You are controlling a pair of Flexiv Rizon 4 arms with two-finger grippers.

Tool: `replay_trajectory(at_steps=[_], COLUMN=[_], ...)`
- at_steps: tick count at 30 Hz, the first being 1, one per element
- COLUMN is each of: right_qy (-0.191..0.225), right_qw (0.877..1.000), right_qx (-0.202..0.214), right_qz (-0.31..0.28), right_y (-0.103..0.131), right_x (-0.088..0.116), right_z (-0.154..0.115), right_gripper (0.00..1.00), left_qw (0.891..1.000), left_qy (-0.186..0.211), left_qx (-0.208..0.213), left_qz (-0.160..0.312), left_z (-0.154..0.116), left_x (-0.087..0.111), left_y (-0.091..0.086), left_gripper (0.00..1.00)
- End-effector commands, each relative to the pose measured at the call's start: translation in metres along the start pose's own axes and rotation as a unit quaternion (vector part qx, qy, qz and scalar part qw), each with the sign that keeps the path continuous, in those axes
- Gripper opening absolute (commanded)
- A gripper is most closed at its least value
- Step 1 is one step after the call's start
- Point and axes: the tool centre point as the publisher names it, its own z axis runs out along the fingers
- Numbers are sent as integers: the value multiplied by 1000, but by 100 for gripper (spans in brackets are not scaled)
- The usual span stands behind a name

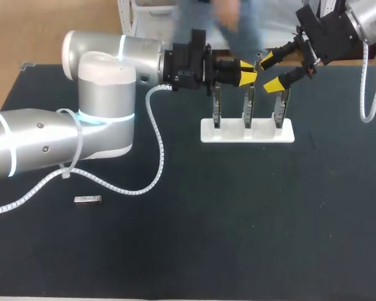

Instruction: Pick up the optical module with the left hand, and insert it into the network port with the right hand.

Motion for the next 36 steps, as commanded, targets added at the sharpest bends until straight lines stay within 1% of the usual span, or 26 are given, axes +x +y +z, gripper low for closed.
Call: replay_trajectory(at_steps=[1, 10, 27, 36], right_qy=[0, 0, 0, 0], right_qw=[1000, 1000, 1000, 1000], right_qx=[2, 2, 2, 2], right_qz=[0, 0, 0, 0], right_y=[1, 1, 1, 1], right_x=[0, 0, 0, 0], right_z=[0, 0, 0, 0], right_gripper=[100, 100, 100, 100], left_qw=[1000, 1000, 1000, 1000], left_qy=[-1, -4, -12, -12], left_qx=[-1, -4, 4, 2], left_qz=[-1, -9, -11, -13], left_z=[-4, -4, 6, 7], left_x=[1, 6, 4, 5], left_y=[2, 4, 1, 1], left_gripper=[0, 0, 0, 0])
